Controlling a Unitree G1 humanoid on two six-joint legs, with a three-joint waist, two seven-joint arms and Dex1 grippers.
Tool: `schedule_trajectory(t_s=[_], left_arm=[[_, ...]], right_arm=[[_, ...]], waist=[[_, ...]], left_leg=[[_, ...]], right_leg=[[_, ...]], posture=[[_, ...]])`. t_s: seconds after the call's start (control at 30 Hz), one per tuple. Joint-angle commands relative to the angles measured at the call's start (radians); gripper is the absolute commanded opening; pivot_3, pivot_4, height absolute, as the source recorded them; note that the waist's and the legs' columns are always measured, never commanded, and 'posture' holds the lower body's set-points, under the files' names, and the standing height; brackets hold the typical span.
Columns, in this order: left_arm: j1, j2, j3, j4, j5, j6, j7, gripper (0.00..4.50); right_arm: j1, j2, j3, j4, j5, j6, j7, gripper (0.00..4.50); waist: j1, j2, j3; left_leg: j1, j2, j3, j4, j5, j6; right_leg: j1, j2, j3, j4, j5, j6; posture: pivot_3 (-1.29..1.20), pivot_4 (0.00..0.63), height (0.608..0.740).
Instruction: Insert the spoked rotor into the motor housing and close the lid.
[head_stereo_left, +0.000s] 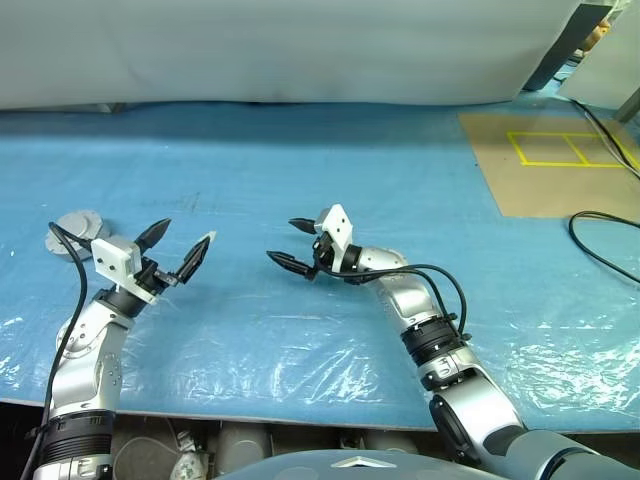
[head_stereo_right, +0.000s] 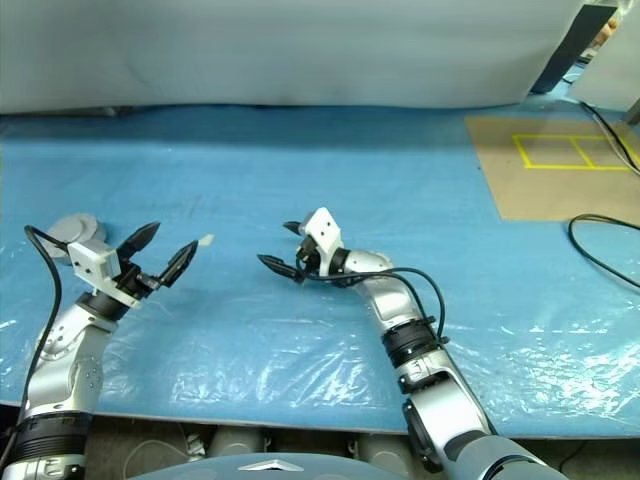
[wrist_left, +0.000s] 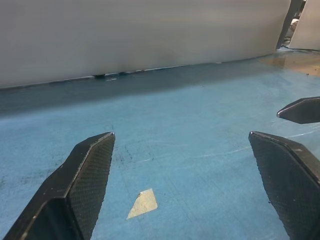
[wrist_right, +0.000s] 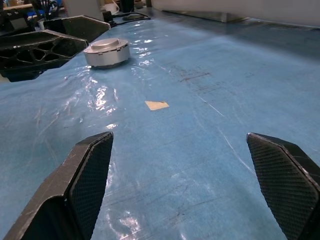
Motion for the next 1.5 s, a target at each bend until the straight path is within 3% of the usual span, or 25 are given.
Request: schedule_trajectory(t_s=[0.03, 0.83, 1.5], left_arm=[[0.007, 0.027, 0.010, -0.028, 0.018, -0.019, -0.014, 4.50], [0.017, 0.017, -0.018, 0.026, 0.079, -0.090, -0.039, 4.50], [0.031, 0.018, -0.039, -0.060, 0.100, -0.041, 0.000, 4.50]], right_arm=[[-0.018, -0.001, 0.007, -0.022, -0.012, -0.037, 0.010, 4.48], [-0.038, 0.008, 0.033, 0.041, -0.074, -0.126, 0.011, 4.48], [-0.045, 0.026, 0.047, 0.084, -0.111, -0.178, -0.003, 4.48]], waist=[[0.000, 0.000, 0.000], [0.000, 0.000, 0.000], [0.000, 0.000, 0.000]], left_leg=[[0.000, 0.000, 0.000, 0.000, 0.000, 0.000], [0.000, 0.000, 0.000, 0.000, 0.000, 0.001], [0.000, 0.000, 0.000, 0.000, 0.001, 0.001]], right_leg=[[0.000, 0.000, 0.000, 0.000, 0.000, 0.000], [0.000, 0.000, 0.000, 0.000, 0.000, 0.000], [0.000, 0.000, 0.000, 0.001, 0.000, 0.000]], posture=[[0.00, 0.150, 0.740], [0.00, 0.150, 0.740], [0.00, 0.150, 0.740]])
